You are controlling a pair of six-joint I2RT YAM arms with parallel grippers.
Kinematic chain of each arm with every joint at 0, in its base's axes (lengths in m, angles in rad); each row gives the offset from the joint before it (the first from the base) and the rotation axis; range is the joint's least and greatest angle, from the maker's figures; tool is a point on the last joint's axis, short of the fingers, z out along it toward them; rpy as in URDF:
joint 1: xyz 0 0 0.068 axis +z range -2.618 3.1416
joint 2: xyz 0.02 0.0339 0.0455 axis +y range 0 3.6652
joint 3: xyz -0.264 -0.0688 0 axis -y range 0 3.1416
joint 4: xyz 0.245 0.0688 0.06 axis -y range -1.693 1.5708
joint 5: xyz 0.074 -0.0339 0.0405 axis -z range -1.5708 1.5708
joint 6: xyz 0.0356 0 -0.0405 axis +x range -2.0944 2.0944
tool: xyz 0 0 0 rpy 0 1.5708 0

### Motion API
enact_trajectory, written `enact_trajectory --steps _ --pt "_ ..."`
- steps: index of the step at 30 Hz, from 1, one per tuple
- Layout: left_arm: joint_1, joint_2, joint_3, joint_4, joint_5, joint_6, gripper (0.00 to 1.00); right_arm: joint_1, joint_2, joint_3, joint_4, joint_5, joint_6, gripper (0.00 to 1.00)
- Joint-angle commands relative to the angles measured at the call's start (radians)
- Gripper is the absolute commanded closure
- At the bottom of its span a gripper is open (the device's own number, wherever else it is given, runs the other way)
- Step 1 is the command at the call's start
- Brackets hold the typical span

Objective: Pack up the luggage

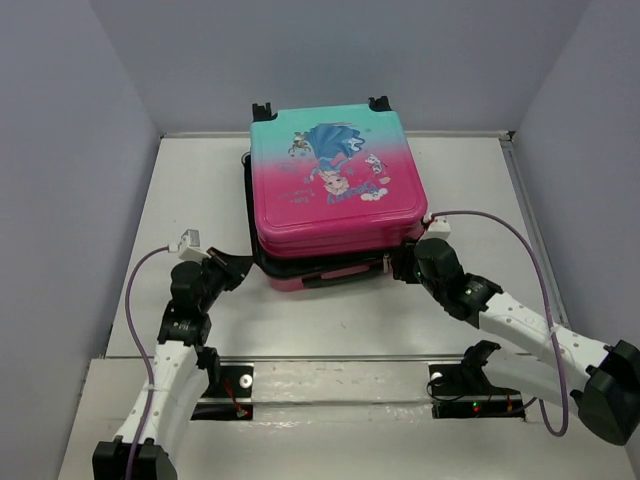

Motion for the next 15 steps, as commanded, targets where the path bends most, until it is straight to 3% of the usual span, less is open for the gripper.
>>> enact_trajectory --steps 1,9,15 --pt "-0.021 -0.025 0.033 -0.042 0.056 0.016 0.94 -0.055 0.034 0.029 0.083 -0.089 -0.098 0.50" --pt "-0.053 -0.045 0.027 -0.046 0.042 0.010 0.94 -0.055 0.077 0.024 0.206 -0.230 -0.152 0.51" --pt "-0.065 -0.050 0.023 -0.046 0.036 0.002 0.94 -0.055 0.008 -0.011 0.148 -0.224 -0.120 0.53"
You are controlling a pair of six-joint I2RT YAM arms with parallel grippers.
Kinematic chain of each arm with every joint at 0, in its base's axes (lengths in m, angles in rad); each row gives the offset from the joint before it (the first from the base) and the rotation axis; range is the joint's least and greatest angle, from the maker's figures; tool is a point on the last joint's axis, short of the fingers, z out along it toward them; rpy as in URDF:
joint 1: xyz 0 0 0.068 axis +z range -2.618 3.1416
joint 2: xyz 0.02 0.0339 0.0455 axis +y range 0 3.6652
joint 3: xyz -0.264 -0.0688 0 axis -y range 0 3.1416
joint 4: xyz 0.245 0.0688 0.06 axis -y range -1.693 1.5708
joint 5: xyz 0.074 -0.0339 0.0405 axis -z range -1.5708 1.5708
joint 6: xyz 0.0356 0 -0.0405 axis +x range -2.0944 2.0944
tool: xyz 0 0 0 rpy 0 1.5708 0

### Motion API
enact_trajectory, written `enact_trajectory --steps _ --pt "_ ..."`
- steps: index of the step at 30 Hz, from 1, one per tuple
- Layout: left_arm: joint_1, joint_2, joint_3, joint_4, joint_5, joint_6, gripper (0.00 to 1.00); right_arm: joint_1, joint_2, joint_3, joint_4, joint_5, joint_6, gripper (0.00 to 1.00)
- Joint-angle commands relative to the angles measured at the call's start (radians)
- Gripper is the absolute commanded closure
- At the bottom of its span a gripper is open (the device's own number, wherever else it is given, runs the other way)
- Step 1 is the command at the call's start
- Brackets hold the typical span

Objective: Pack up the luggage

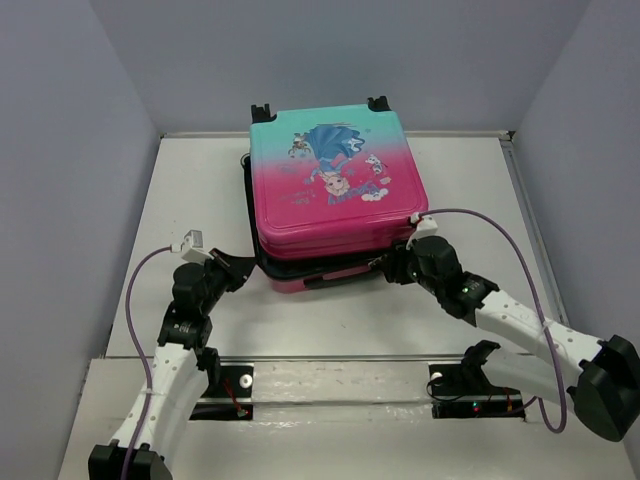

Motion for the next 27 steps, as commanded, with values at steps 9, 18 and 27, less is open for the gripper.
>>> enact_trajectory --steps 9,18,27 --pt "-0.028 -0.029 0.026 -0.027 0.061 -0.012 0.94 -0.001 -0.040 0.017 0.020 -0.065 0.013 0.40" --pt "-0.041 -0.026 0.028 -0.022 0.055 -0.021 0.94 -0.001 0.009 0.031 0.044 0.010 -0.012 0.50" --pt "-0.079 -0.029 0.030 -0.019 0.035 -0.032 0.94 -0.001 0.064 0.053 0.063 0.056 -0.032 0.73"
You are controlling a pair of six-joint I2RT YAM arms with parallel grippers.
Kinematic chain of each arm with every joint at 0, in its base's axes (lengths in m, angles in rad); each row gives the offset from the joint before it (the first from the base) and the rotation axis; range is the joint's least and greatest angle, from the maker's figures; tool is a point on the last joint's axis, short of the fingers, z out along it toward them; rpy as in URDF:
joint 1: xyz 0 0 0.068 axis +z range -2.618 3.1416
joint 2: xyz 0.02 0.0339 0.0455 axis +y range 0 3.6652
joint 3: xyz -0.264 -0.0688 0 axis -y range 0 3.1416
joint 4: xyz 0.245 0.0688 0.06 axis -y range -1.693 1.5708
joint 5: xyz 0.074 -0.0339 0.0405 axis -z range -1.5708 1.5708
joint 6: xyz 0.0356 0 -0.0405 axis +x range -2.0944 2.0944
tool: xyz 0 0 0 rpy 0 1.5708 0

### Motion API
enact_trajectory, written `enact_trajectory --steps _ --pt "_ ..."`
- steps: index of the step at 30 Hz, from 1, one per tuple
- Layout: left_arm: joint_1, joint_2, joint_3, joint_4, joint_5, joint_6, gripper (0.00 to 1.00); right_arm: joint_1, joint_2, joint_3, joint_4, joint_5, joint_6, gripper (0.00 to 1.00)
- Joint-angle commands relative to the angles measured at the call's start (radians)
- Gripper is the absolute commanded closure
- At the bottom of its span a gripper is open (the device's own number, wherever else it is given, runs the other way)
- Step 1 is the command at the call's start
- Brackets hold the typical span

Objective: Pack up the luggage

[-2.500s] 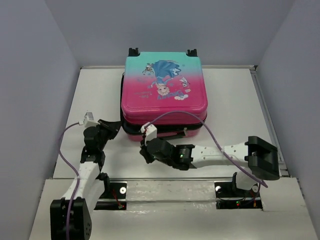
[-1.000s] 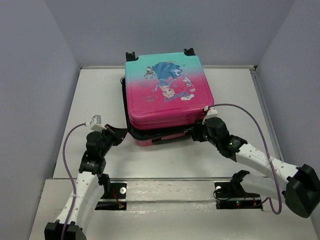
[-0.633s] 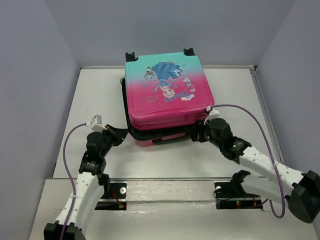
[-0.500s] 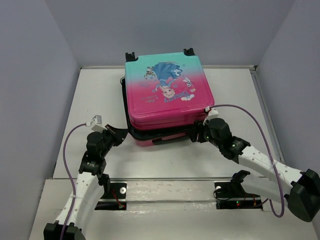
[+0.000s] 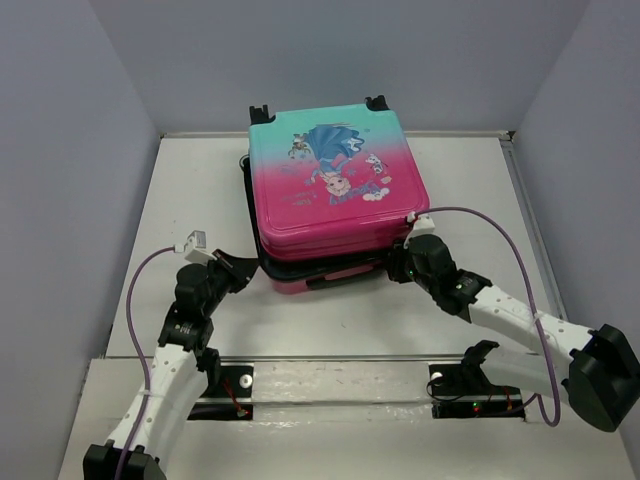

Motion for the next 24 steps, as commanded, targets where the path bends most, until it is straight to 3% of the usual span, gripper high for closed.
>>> enact_trajectory --steps 1,5,7,11,12,14,15,16,19,24 --pt "-0.037 -0.014 0.031 -0.007 0.059 -0.020 0.94 -0.001 0.017 0.047 0.050 0.042 -0.025 0.76" --pt "-0.062 -0.014 0.028 0.002 0.045 -0.035 0.94 -0.001 0.015 0.030 0.093 0.043 -0.019 0.93" --pt "-0.085 -0.014 0.025 0.014 0.039 -0.046 0.94 -0.001 0.009 0.021 0.109 0.024 -0.016 0.93" --pt "-0.171 0.002 0.011 0.069 -0.004 -0.090 0.94 0.169 0.061 0.050 0.196 -0.041 0.038 0.93" --pt "-0.195 0.013 0.008 0.102 -0.036 -0.110 0.94 0.308 0.099 0.081 0.207 -0.042 0.062 0.93" --pt "-0.286 0.059 0.000 0.135 -0.073 -0.130 0.94 0.460 0.265 0.174 0.221 -0.044 0.076 0.93" --pt "-0.316 0.077 0.000 0.163 -0.109 -0.145 0.94 0.593 0.329 0.294 0.227 -0.064 0.061 0.93" --pt "-0.346 0.110 0.003 0.169 -0.129 -0.147 0.94 0.644 0.389 0.358 0.218 -0.061 0.045 0.93" --pt "-0.424 0.125 0.025 0.172 -0.179 -0.148 0.94 0.715 0.520 0.499 0.199 -0.090 0.025 0.93" --pt "-0.436 0.102 0.016 0.192 -0.185 -0.165 0.94 0.716 0.574 0.535 0.259 -0.139 0.010 0.93"
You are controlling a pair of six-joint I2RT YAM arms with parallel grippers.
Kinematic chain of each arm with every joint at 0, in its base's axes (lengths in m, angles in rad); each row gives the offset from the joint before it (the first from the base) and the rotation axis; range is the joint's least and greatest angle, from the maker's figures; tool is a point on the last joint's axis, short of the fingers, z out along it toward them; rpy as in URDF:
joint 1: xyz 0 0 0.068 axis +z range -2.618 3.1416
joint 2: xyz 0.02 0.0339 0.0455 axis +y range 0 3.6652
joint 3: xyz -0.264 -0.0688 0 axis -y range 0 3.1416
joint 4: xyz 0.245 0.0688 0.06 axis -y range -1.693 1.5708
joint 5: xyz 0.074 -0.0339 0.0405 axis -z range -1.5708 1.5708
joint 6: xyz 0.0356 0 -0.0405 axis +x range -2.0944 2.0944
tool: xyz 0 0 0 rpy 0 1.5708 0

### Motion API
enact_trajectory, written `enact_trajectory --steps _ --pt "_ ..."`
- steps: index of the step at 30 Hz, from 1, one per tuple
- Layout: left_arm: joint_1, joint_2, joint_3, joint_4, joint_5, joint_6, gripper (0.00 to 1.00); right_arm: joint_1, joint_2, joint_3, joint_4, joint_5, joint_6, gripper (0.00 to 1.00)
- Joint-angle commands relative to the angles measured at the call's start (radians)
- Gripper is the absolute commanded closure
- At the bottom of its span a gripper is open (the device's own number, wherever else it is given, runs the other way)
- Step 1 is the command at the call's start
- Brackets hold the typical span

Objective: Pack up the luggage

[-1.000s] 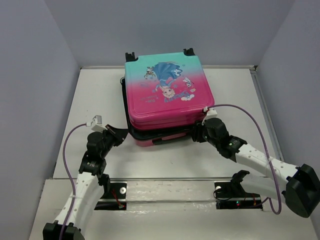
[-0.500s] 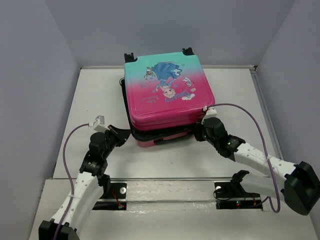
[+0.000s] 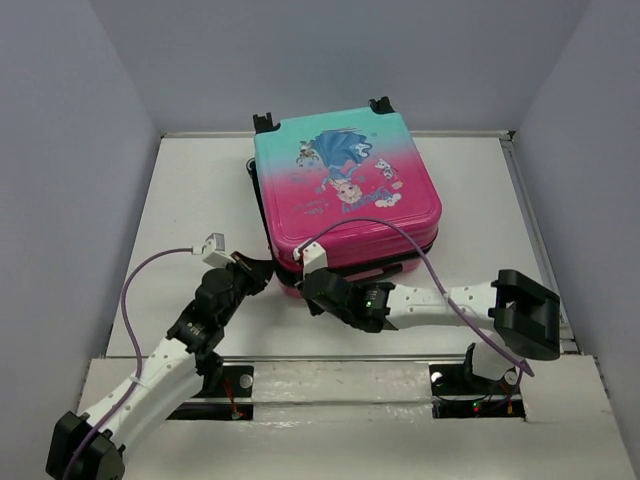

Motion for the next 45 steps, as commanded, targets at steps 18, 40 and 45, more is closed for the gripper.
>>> enact_trajectory --steps 18,40,45 --pt "-0.130 0.034 -0.032 0.144 0.063 -0.083 0.94 0.143 -0.232 0.059 -0.017 -0.249 -0.068 0.25" --pt "-0.204 0.001 -0.046 0.116 0.008 -0.069 0.94 -1.150 -0.238 0.335 -0.356 -0.577 -0.139 0.00" --pt "-0.339 0.033 -0.033 0.133 -0.119 -0.100 0.94 -1.150 -0.049 0.413 -0.351 -0.893 -0.146 0.01"
